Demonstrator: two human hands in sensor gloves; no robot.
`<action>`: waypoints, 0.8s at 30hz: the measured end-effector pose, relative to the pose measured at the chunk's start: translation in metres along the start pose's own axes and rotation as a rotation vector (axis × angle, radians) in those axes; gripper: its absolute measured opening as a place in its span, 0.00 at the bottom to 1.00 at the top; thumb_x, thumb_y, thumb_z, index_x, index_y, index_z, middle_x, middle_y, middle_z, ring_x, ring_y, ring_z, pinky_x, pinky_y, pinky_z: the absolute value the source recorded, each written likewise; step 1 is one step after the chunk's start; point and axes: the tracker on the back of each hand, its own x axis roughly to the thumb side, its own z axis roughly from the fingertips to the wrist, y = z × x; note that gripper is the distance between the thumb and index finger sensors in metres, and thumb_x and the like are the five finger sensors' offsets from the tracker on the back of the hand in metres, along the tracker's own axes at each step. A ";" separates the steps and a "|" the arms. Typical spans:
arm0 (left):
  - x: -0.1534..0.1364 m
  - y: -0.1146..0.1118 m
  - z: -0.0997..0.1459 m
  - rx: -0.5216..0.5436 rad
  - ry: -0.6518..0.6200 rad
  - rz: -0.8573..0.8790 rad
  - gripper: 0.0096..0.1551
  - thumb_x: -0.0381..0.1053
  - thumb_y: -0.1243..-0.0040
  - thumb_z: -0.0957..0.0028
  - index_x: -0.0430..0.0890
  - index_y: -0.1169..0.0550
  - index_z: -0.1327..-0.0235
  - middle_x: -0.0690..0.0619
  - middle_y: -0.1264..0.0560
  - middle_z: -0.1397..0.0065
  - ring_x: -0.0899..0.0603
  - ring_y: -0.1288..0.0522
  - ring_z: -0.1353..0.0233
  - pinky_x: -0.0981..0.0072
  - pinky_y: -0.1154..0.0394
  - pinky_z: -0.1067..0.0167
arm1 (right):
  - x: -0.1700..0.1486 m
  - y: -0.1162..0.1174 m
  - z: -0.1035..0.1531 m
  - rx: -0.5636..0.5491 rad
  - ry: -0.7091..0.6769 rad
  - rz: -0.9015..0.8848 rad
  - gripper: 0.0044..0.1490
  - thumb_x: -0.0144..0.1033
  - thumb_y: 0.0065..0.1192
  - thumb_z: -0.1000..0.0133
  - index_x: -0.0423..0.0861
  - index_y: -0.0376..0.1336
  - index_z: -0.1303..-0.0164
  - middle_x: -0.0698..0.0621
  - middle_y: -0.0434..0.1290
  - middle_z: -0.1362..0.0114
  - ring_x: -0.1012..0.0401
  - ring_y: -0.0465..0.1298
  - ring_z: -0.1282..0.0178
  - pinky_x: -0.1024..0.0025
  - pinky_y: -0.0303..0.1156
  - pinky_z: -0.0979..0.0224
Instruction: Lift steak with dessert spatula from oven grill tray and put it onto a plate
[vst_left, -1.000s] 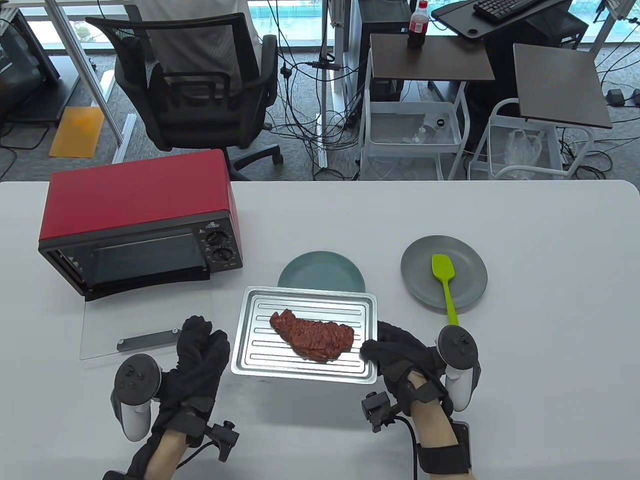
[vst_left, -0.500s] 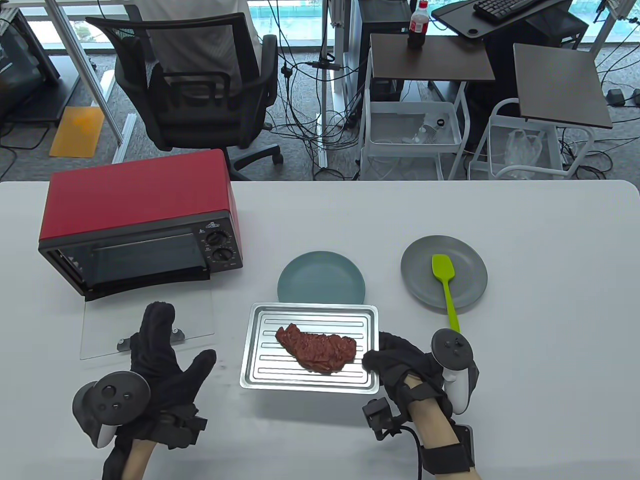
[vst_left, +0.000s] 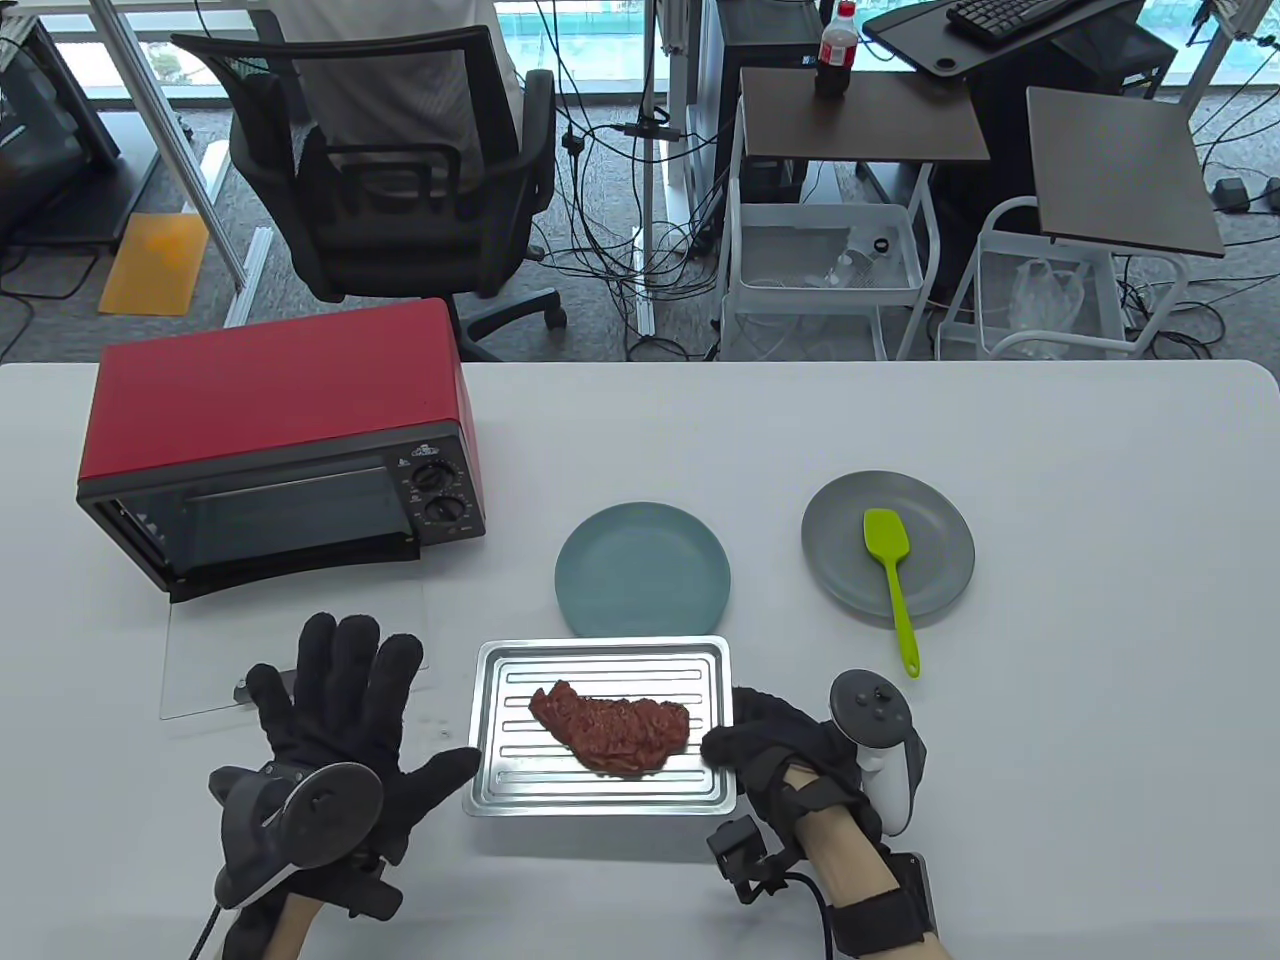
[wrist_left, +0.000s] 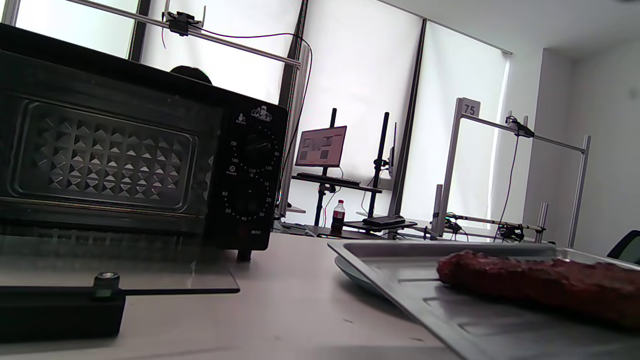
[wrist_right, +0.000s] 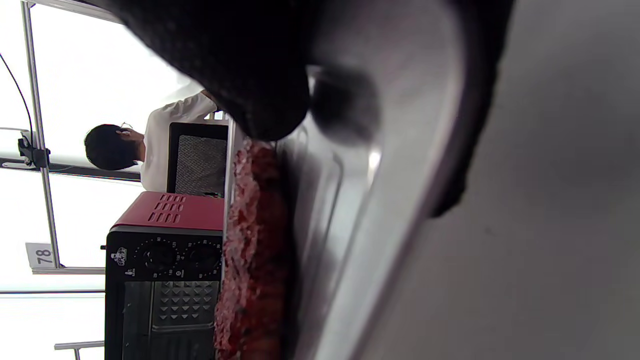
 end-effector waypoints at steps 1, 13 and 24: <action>0.000 -0.002 0.000 -0.011 0.006 0.000 0.63 0.92 0.56 0.63 0.62 0.64 0.27 0.49 0.63 0.15 0.29 0.61 0.13 0.14 0.60 0.35 | -0.002 0.002 -0.001 0.009 0.008 -0.003 0.30 0.17 0.76 0.46 0.35 0.62 0.35 0.41 0.77 0.42 0.52 0.88 0.54 0.72 0.92 0.58; 0.000 -0.007 0.000 -0.050 0.008 -0.012 0.64 0.91 0.56 0.63 0.62 0.66 0.28 0.49 0.65 0.16 0.29 0.63 0.14 0.14 0.61 0.35 | -0.015 0.015 -0.006 0.021 0.075 0.034 0.31 0.17 0.77 0.46 0.36 0.62 0.35 0.41 0.77 0.42 0.52 0.88 0.53 0.72 0.93 0.57; 0.001 -0.009 0.000 -0.073 0.008 -0.012 0.64 0.91 0.56 0.62 0.62 0.67 0.28 0.49 0.66 0.16 0.29 0.64 0.14 0.13 0.62 0.35 | -0.016 0.019 -0.005 0.022 0.091 0.086 0.32 0.16 0.76 0.45 0.36 0.60 0.34 0.41 0.75 0.40 0.50 0.87 0.51 0.71 0.92 0.55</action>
